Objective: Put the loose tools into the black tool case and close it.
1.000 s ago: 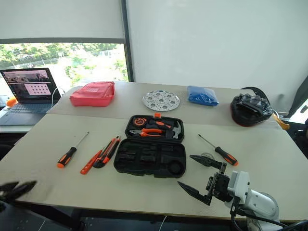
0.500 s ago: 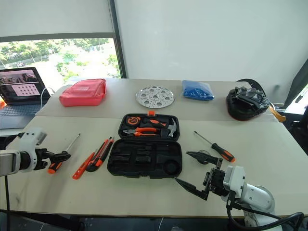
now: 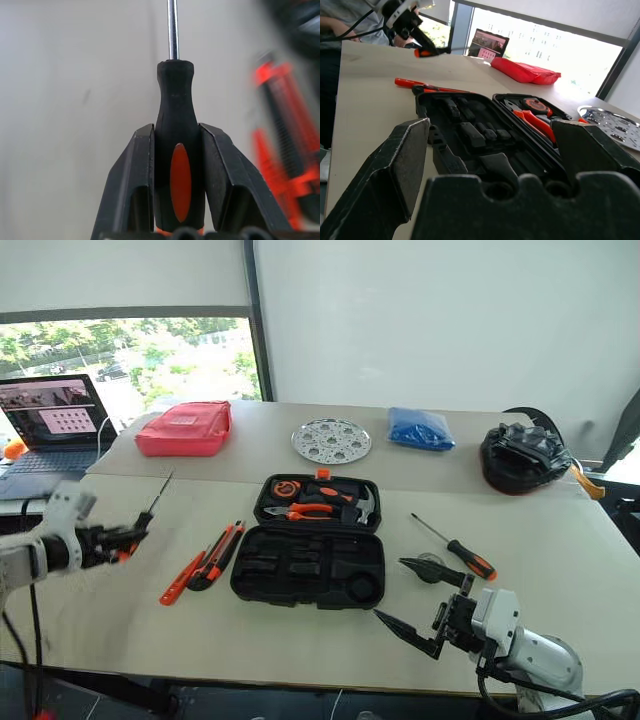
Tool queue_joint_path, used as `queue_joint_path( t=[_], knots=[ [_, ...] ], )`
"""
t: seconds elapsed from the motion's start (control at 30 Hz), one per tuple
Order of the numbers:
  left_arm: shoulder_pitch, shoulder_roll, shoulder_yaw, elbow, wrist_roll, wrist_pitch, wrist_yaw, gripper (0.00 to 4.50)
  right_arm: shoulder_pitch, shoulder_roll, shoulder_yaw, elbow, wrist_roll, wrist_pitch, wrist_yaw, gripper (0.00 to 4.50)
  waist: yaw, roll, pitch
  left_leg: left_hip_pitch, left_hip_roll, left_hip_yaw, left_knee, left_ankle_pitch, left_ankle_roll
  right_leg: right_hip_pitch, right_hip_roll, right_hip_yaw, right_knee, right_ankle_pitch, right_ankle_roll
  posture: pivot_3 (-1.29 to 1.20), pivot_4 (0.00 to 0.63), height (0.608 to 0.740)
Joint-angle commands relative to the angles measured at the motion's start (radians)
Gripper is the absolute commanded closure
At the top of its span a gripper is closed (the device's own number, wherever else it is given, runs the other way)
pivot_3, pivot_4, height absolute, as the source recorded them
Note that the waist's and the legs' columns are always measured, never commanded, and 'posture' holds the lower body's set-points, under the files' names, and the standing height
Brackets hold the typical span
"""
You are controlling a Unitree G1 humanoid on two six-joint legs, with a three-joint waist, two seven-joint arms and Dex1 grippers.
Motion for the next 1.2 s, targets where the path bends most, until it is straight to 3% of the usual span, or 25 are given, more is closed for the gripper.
queue_joint_path(
  t=[0.03,0.17,0.3,0.4,0.73,1.17,1.2],
  knots=[
    [-0.111,-0.040,-0.129,-0.023,0.049,-0.239,-0.255,3.67,0.029,-0.018,-0.075,-0.022,0.005,-0.029,-0.015,0.00,0.009,0.000,0.000,0.000,-0.001,0.000,0.001,0.000,0.000,0.000,0.000,0.000,0.000,0.000,0.001,0.00,0.150,0.740],
    [-0.310,-0.162,-0.367,0.091,0.207,-0.375,-0.411,3.67,0.074,-0.013,-0.114,-0.034,-0.005,-0.034,-0.039,0.00,0.012,0.002,-0.001,0.000,-0.002,0.000,0.007,0.000,0.001,0.004,0.000,0.001,0.000,0.001,0.003,0.00,0.150,0.740],
    [-0.481,-0.282,-0.567,0.298,0.439,-0.520,-0.429,3.67,0.119,0.003,-0.113,-0.079,-0.021,-0.036,-0.071,0.00,0.002,0.001,0.000,0.000,-0.003,-0.001,0.011,0.000,0.001,0.006,0.001,0.002,0.000,0.002,0.005,0.00,0.150,0.740],
    [-0.568,-0.350,-0.641,0.457,0.557,-0.588,-0.393,3.67,0.145,0.021,-0.112,-0.118,-0.036,-0.033,-0.106,0.00,-0.019,0.001,0.000,0.000,-0.003,-0.002,0.011,-0.001,0.002,0.006,0.001,0.003,0.000,0.002,0.005,0.00,0.150,0.740],
    [-0.635,-0.411,-0.705,0.660,0.732,-0.727,-0.386,3.67,0.215,0.064,-0.101,-0.185,-0.078,-0.040,-0.178,0.00,-0.028,0.001,0.000,-0.007,-0.004,-0.004,0.012,-0.002,0.004,0.000,0.001,0.002,0.001,0.001,0.006,0.00,0.150,0.740],
    [-0.671,-0.485,-0.698,0.749,0.807,-0.759,-0.341,3.67,0.235,0.083,-0.054,-0.207,-0.094,-0.047,-0.198,0.00,-0.008,0.001,0.000,-0.008,-0.004,-0.005,0.014,-0.002,0.004,0.001,0.001,0.001,0.001,0.002,0.007,0.00,0.150,0.740],
    [-0.671,-0.491,-0.693,0.743,0.804,-0.761,-0.340,3.17,0.238,0.083,-0.053,-0.207,-0.092,-0.049,-0.196,0.00,-0.007,0.001,0.000,-0.008,-0.004,-0.005,0.014,-0.002,0.004,0.001,0.001,0.001,0.001,0.002,0.007,0.00,0.150,0.740]
  ],
)
